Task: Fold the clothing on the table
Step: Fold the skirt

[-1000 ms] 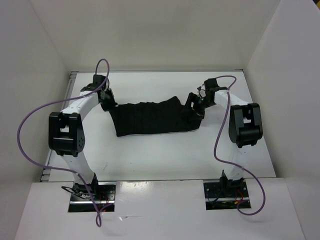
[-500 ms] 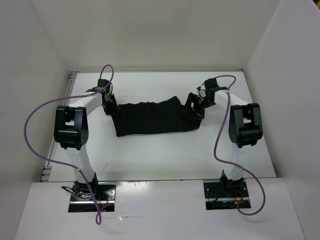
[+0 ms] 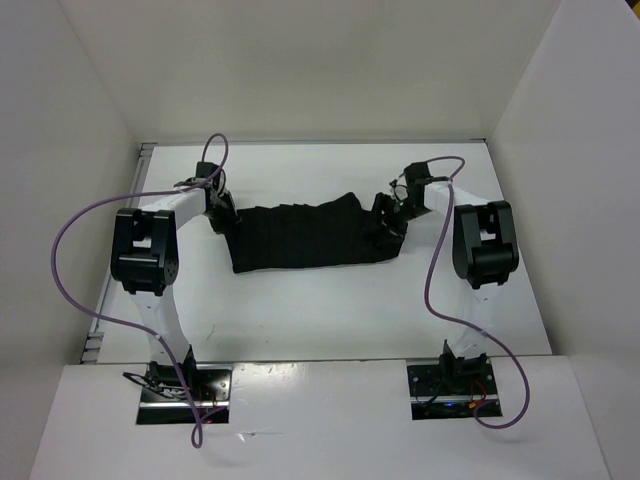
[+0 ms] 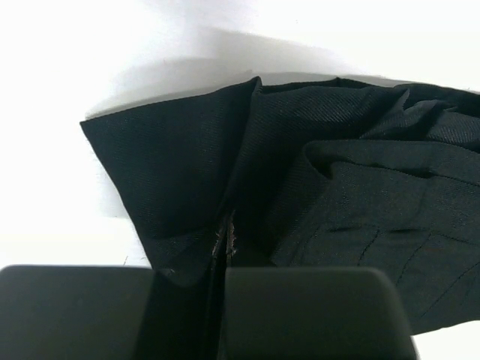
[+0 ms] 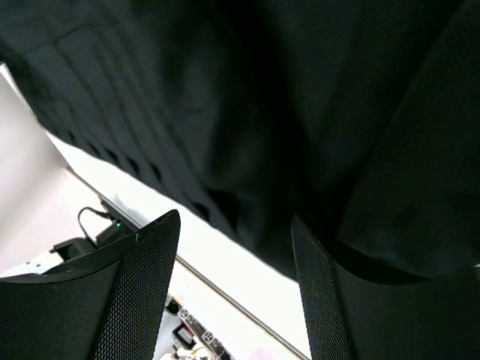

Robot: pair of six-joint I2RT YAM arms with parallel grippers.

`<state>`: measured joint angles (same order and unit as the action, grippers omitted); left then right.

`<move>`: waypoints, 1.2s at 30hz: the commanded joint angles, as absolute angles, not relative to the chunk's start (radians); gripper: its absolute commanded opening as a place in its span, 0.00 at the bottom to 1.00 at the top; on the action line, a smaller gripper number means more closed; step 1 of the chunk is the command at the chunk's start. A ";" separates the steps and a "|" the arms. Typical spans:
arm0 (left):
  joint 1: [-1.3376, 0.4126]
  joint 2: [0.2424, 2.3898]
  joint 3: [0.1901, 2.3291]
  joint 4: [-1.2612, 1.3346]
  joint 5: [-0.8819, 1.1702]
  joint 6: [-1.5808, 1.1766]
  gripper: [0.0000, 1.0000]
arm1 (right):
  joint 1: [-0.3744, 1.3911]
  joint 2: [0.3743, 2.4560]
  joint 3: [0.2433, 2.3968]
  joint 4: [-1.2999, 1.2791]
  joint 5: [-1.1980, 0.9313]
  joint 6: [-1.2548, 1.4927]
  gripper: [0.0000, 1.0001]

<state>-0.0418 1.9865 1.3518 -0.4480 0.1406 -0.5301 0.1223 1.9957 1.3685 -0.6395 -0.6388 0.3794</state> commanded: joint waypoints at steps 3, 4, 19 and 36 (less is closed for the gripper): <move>-0.040 2.014 1.331 -0.437 0.164 -0.535 0.00 | 0.153 2.045 1.436 -0.614 -0.620 0.362 0.63; -0.040 2.014 1.331 -0.437 0.164 -0.535 0.00 | 0.153 2.054 1.436 -0.614 -0.620 0.362 0.60; -0.040 2.033 1.321 -0.437 0.164 -0.535 0.00 | 0.206 1.833 1.408 -0.653 -0.430 0.394 0.00; -0.040 2.052 1.330 -0.437 0.164 -0.526 0.00 | 0.270 1.657 1.247 -0.833 -0.264 0.526 0.00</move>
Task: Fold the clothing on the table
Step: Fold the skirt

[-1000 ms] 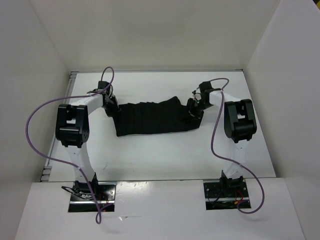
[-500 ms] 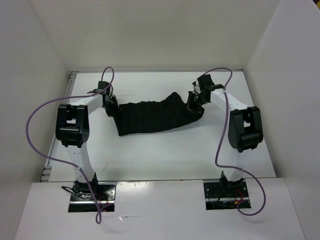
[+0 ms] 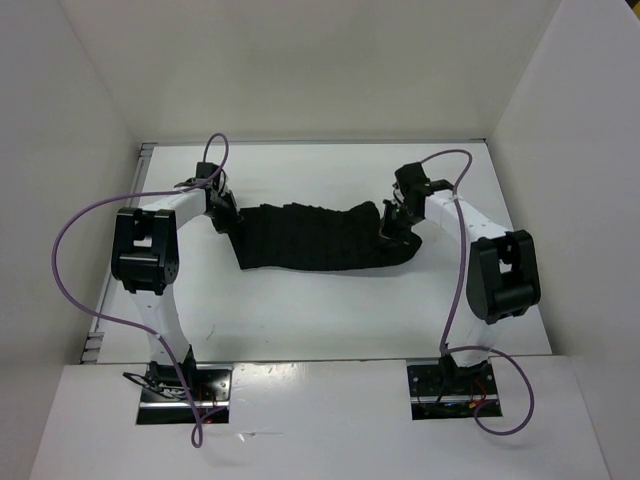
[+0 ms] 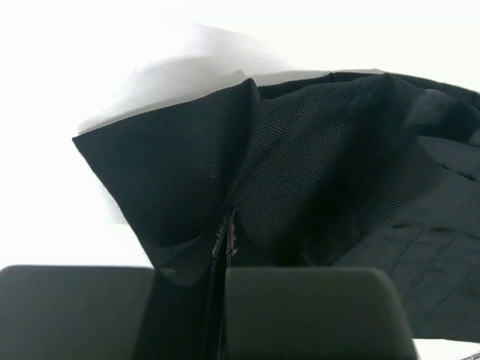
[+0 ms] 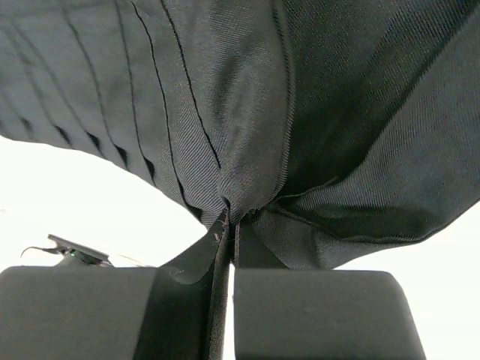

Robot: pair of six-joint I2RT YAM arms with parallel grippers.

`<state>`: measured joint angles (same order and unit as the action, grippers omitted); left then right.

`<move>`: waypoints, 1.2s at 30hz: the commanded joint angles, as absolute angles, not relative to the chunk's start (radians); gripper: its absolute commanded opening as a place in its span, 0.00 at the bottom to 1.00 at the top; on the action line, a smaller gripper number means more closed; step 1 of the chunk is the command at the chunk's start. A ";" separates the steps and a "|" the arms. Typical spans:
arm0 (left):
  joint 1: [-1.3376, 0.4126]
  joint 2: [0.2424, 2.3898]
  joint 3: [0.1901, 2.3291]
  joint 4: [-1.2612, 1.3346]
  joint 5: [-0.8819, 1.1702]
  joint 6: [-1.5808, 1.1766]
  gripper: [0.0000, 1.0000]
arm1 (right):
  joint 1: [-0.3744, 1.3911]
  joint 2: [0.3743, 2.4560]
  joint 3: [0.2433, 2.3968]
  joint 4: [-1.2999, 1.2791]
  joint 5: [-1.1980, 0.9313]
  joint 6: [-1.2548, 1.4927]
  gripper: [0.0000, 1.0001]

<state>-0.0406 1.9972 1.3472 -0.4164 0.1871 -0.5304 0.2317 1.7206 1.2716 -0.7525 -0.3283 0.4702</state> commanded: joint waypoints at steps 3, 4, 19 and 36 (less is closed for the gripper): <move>-0.040 2.052 1.330 -0.437 0.173 -0.526 0.00 | 0.310 1.666 1.207 -0.864 -0.238 0.571 0.07; -0.031 2.062 1.330 -0.437 0.173 -0.526 0.00 | 0.310 1.666 1.207 -0.876 -0.238 0.584 0.14; -0.063 1.735 1.499 -0.525 0.348 -0.477 0.37 | 0.266 1.497 1.115 -0.918 -0.123 0.748 0.82; -0.072 1.671 1.459 -0.515 0.488 -0.459 0.37 | 0.163 1.710 1.085 -0.624 -0.158 0.810 0.84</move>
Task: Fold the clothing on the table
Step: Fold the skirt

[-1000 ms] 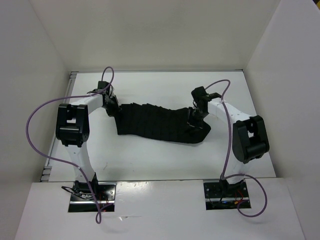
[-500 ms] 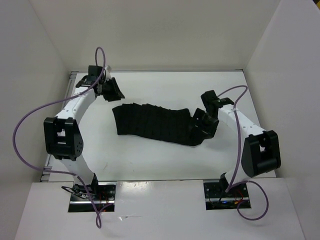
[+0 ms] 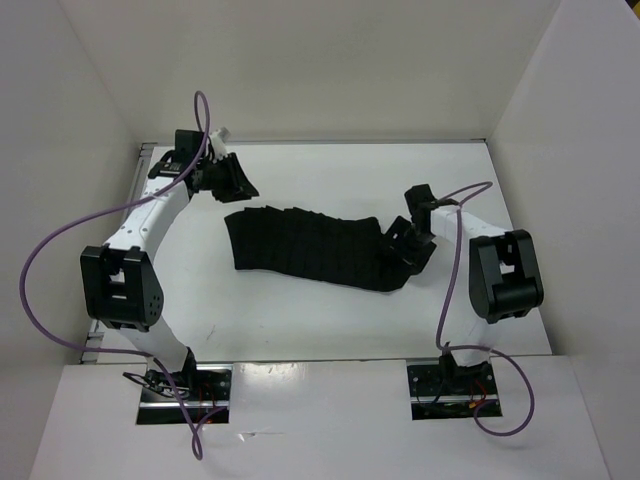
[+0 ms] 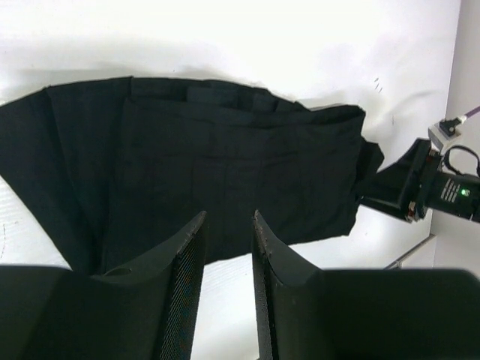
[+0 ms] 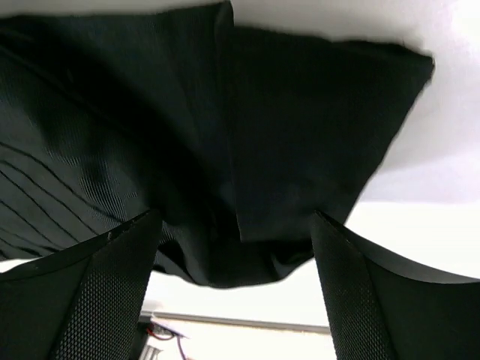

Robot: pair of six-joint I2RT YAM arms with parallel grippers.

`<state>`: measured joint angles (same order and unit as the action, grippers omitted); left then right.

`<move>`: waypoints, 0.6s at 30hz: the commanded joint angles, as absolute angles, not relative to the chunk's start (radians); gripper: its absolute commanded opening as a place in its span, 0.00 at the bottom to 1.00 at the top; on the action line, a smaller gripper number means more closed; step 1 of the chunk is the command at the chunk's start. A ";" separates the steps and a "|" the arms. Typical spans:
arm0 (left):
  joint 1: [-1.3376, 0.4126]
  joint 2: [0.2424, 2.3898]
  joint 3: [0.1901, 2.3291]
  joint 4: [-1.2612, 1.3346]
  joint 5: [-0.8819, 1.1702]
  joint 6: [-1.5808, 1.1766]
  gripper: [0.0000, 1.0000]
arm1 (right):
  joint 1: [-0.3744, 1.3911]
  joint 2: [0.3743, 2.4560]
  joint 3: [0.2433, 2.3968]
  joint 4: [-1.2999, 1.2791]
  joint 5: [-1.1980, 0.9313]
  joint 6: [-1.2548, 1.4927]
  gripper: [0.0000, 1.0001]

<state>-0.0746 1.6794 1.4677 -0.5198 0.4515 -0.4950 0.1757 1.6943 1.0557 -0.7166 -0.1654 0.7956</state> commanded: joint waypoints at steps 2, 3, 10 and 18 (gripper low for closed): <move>-0.072 1.671 1.459 -0.525 0.488 -0.459 0.37 | 0.163 1.720 1.085 -0.592 -0.158 0.810 0.85; -0.072 1.671 1.459 -0.525 0.488 -0.459 0.37 | 0.163 1.733 1.097 -0.592 -0.158 0.801 0.85; -0.072 1.671 1.450 -0.525 0.488 -0.459 0.37 | 0.163 1.822 1.120 -0.583 -0.158 0.782 0.81; -0.084 1.730 1.492 -0.525 0.586 -0.448 0.37 | 0.163 1.897 1.129 -0.514 -0.216 0.744 0.23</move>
